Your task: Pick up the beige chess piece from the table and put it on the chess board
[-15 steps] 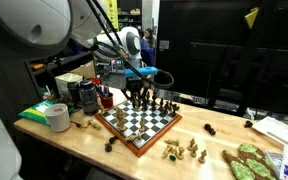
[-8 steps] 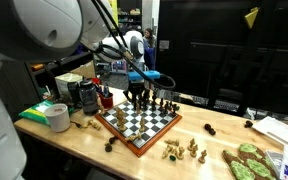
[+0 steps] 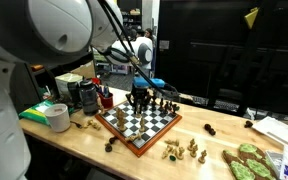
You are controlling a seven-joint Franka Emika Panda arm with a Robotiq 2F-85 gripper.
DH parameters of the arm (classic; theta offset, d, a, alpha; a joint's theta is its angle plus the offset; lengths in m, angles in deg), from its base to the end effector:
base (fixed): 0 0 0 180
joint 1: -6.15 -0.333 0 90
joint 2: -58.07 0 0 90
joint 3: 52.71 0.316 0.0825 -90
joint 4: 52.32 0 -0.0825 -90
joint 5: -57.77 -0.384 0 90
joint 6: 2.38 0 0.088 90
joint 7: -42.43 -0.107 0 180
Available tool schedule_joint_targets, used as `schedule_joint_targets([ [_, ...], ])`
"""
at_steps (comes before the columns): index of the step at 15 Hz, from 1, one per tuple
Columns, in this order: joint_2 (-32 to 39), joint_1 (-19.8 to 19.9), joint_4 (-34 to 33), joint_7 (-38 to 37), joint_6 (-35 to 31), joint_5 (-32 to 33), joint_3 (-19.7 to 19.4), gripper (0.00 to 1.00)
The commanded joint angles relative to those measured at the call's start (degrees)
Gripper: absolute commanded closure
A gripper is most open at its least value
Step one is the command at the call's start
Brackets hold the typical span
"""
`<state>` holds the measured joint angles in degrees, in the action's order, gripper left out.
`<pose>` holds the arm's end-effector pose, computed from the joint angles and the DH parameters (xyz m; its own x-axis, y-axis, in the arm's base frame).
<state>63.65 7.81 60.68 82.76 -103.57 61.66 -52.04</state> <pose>0.5414 -0.0154 0.4000 0.7176 0.6437 -0.2659 0.6291 -0.7629 -0.1491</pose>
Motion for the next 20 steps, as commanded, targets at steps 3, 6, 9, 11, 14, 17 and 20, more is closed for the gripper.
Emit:
schedule_joint_targets([
  [3, 0.2, 1.21, 1.1, 4.3, -1.9, -3.75, -0.53, 0.94],
  [6, 0.57, 1.91, 2.19, 6.45, -3.8, -4.85, -0.72, 0.94],
  [9, 1.07, 2.37, 3.27, 8.27, -5.69, -5.78, -0.73, 0.94],
  [11, 1.42, 2.69, 3.9, 9.3, -6.3, -6.74, -0.74, 0.94],
  [14, 1.6, 3.17, 4.46, 10.12, -5.72, -9.16, -0.8, 0.94],
  [17, 1.63, 3.46, 4.86, 10.57, -5.16, -10.89, -0.89, 0.94],
  [20, 1.69, 3.49, 5.4, 10.53, -5.1, -11.52, -1.02, 0.94],
])
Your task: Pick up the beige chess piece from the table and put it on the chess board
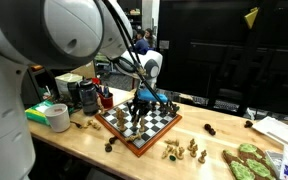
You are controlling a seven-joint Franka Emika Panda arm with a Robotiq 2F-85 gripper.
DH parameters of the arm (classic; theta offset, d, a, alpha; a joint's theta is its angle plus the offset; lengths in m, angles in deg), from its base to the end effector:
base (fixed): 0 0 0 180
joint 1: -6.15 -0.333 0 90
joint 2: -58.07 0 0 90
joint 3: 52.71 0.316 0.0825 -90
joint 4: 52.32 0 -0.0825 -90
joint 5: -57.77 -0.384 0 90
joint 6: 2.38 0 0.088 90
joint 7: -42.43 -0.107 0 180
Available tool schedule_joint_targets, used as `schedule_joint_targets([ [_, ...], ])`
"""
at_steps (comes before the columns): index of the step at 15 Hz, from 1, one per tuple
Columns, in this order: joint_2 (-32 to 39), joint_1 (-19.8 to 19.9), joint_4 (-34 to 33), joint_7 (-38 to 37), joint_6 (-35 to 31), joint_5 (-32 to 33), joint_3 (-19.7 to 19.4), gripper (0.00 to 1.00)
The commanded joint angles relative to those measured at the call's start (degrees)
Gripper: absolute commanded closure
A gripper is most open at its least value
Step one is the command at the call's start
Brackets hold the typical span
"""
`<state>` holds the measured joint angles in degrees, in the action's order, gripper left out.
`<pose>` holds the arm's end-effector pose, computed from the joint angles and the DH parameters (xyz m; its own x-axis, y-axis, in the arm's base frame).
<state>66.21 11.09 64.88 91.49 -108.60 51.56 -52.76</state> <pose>0.5344 -0.0382 0.3498 0.7268 0.6705 -0.1489 0.6108 -0.7302 -0.3062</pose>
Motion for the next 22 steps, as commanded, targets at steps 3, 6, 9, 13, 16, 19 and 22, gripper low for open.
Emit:
schedule_joint_targets([
  [3, -0.64, 0.23, 1.65, 1.87, -0.09, -1.45, -0.36, 0.94],
  [6, -0.28, 0.28, 1.84, 1.78, -0.06, -1.46, -0.38, 0.94],
  [9, 0.21, 0.29, 1.64, 1.78, 0.15, -1.49, -0.29, 0.94],
  [13, 0.95, 0.29, 1.32, 1.73, 0.34, -1.45, -0.16, 0.64],
  [16, 1.22, 0.3, 1.09, 1.53, 0.55, -1.23, -0.15, 0.4],
  [19, 1.64, 0.07, 1.16, -0.1, 0.19, -0.2, -0.24, 0.35],
  [22, 1.87, 0.09, 1.16, -0.11, 0.19, -0.19, -0.22, 0.17],
])
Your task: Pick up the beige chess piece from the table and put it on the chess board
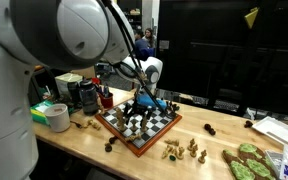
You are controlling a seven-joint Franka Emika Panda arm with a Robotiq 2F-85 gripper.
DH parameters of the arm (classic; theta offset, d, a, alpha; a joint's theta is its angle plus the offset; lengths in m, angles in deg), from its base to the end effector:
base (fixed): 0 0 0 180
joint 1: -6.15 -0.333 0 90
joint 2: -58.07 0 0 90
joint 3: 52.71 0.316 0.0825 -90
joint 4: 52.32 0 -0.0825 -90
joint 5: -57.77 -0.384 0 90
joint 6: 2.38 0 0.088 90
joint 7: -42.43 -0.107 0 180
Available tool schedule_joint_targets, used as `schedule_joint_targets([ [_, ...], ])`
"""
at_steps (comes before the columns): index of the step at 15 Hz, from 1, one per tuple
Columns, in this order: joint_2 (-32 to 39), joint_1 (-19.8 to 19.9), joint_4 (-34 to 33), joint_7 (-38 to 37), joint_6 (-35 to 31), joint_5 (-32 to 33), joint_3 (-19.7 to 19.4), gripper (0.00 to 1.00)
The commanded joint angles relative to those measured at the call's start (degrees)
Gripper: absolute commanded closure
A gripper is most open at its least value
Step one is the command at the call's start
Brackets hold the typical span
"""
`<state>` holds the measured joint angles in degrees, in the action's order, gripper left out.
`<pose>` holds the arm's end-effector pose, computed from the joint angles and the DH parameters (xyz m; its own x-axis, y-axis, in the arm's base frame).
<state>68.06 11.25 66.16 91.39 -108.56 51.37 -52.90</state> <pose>0.5277 -0.0401 0.3236 0.7235 0.6652 -0.1845 0.5865 -0.7333 -0.3440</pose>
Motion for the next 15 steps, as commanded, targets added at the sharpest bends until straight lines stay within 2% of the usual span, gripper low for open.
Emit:
schedule_joint_targets([
  [1, 0.08, -0.08, -0.12, -0.02, 0.15, 0.0, -0.08, 0.15],
  [6, 0.16, -0.07, -0.16, -0.02, 0.15, 0.0, -0.07, 0.15],
  [7, 0.17, -0.07, -0.16, -0.02, 0.15, 0.0, -0.07, 0.04],
  [9, 0.24, -0.14, -0.22, 0.08, 0.34, 0.24, 0.0, 0.0],
  [15, 0.08, -0.41, -0.45, 0.06, 0.52, 0.59, 0.27, 0.0],
])
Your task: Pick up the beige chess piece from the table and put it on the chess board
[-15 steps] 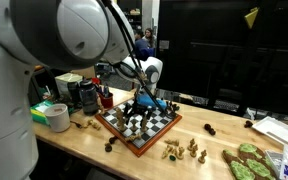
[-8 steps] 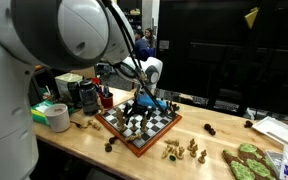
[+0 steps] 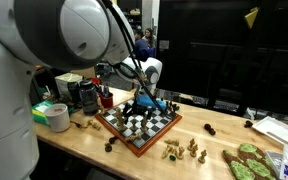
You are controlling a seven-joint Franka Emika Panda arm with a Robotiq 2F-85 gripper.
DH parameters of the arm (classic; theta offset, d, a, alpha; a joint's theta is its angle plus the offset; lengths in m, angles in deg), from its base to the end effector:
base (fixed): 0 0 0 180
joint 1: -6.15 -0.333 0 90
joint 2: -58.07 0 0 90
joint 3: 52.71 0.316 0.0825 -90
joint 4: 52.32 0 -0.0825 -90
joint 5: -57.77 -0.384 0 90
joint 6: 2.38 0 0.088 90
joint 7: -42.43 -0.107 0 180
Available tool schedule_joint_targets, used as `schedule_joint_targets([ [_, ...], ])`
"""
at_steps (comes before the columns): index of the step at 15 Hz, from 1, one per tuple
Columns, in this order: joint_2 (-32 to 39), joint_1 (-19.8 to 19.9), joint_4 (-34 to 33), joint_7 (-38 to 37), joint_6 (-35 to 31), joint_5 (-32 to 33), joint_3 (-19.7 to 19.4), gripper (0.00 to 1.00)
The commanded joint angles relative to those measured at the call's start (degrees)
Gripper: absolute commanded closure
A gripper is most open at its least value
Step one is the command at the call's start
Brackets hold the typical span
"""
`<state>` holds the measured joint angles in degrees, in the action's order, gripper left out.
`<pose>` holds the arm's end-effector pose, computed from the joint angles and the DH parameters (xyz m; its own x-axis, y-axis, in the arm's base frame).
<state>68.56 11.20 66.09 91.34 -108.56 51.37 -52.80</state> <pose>0.5281 -0.0387 0.3195 0.7209 0.6666 -0.1896 0.5852 -0.7320 -0.3489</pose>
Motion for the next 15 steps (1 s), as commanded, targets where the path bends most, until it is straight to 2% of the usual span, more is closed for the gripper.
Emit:
schedule_joint_targets([
  [1, -0.44, -0.43, -0.43, 0.12, 0.5, 0.76, 0.22, 0.0],
  [15, -0.28, -0.7, -5.41, 0.12, 1.32, 6.24, -0.25, 0.0],
])
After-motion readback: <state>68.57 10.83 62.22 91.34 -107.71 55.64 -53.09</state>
